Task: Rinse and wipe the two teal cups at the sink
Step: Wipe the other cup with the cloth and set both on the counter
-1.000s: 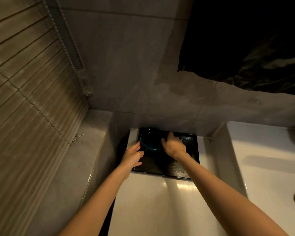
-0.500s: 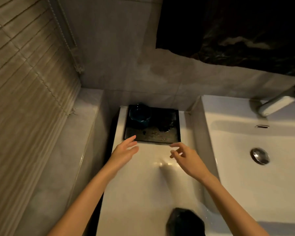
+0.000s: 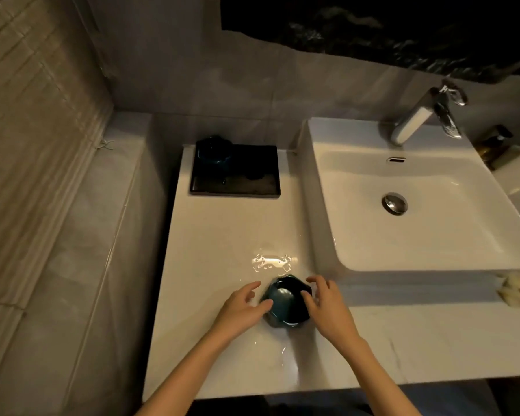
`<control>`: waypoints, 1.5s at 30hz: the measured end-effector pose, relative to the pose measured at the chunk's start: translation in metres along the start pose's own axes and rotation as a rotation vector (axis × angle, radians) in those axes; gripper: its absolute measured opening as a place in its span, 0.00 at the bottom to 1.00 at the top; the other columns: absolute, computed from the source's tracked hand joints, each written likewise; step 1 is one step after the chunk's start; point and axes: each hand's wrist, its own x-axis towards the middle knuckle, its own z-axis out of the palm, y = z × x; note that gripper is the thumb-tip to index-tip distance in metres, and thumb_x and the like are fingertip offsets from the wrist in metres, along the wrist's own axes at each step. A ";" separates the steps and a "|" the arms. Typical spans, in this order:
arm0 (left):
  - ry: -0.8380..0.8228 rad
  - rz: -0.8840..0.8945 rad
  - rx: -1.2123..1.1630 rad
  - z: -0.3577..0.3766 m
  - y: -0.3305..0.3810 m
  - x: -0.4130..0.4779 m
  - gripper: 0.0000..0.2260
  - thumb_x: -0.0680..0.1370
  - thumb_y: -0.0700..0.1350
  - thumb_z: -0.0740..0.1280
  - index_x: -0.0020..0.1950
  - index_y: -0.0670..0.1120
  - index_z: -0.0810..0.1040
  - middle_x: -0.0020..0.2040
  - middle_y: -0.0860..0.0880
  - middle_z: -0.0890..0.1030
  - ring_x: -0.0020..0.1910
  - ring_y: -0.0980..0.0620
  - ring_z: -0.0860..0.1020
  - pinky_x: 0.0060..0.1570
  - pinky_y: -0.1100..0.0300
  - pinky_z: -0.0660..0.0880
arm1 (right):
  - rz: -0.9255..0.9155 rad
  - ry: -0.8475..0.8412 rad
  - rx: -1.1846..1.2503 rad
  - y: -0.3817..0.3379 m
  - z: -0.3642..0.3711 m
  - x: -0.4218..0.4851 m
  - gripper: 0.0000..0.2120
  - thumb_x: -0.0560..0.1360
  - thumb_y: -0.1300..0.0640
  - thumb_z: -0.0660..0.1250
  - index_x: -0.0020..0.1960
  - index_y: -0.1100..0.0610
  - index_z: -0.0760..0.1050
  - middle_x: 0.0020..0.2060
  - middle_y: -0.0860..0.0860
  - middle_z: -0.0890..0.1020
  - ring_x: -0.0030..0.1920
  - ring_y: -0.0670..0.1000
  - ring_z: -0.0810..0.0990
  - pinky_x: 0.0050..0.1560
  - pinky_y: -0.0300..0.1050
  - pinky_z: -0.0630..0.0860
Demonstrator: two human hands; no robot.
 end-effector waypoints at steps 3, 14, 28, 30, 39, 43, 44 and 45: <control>0.040 -0.002 0.034 0.018 -0.009 -0.008 0.24 0.72 0.52 0.70 0.67 0.58 0.70 0.58 0.53 0.75 0.58 0.56 0.76 0.57 0.60 0.74 | 0.045 -0.075 -0.070 0.007 0.010 -0.004 0.12 0.79 0.51 0.60 0.61 0.52 0.68 0.48 0.54 0.81 0.47 0.56 0.80 0.38 0.46 0.70; 0.125 0.068 -0.232 0.003 0.013 -0.009 0.18 0.75 0.38 0.65 0.58 0.59 0.74 0.41 0.62 0.80 0.46 0.58 0.79 0.52 0.56 0.76 | 0.034 0.029 0.063 -0.022 0.018 0.013 0.03 0.78 0.58 0.57 0.48 0.57 0.67 0.37 0.57 0.80 0.36 0.59 0.78 0.38 0.52 0.76; 0.035 0.173 -0.375 -0.099 0.101 0.084 0.22 0.79 0.38 0.62 0.72 0.51 0.67 0.69 0.50 0.71 0.65 0.53 0.72 0.56 0.59 0.74 | 0.016 0.102 0.175 -0.138 -0.032 0.171 0.06 0.78 0.58 0.55 0.52 0.59 0.68 0.36 0.59 0.82 0.28 0.53 0.81 0.28 0.40 0.73; 0.018 0.169 -0.365 -0.107 0.113 0.103 0.24 0.79 0.38 0.62 0.73 0.51 0.65 0.71 0.50 0.69 0.67 0.53 0.71 0.58 0.58 0.73 | 0.010 0.102 0.161 -0.144 -0.032 0.197 0.07 0.78 0.58 0.55 0.53 0.59 0.68 0.38 0.60 0.82 0.32 0.56 0.82 0.33 0.44 0.77; -0.007 0.120 -0.360 -0.126 0.146 0.170 0.26 0.79 0.38 0.62 0.76 0.52 0.60 0.74 0.50 0.64 0.68 0.52 0.69 0.60 0.57 0.71 | 0.032 0.095 0.132 -0.156 -0.024 0.284 0.08 0.77 0.56 0.56 0.52 0.61 0.68 0.42 0.61 0.82 0.39 0.62 0.82 0.43 0.56 0.81; -0.014 0.114 -0.390 -0.131 0.152 0.187 0.26 0.79 0.38 0.62 0.76 0.52 0.60 0.75 0.50 0.63 0.69 0.51 0.68 0.61 0.56 0.71 | 0.048 0.087 0.155 -0.157 -0.018 0.307 0.10 0.77 0.56 0.57 0.53 0.62 0.68 0.44 0.63 0.82 0.41 0.64 0.82 0.44 0.58 0.81; -0.016 0.114 -0.399 -0.133 0.154 0.190 0.26 0.79 0.38 0.62 0.76 0.51 0.60 0.75 0.49 0.63 0.69 0.51 0.68 0.62 0.56 0.71 | 0.048 0.086 0.161 -0.156 -0.017 0.311 0.10 0.77 0.56 0.57 0.54 0.62 0.68 0.45 0.63 0.82 0.42 0.64 0.82 0.44 0.59 0.81; -0.019 0.111 -0.406 -0.134 0.155 0.193 0.26 0.79 0.38 0.62 0.76 0.51 0.60 0.75 0.49 0.62 0.69 0.50 0.68 0.62 0.55 0.71 | 0.049 0.083 0.165 -0.157 -0.017 0.314 0.11 0.77 0.56 0.57 0.54 0.62 0.69 0.45 0.63 0.82 0.42 0.64 0.82 0.44 0.59 0.81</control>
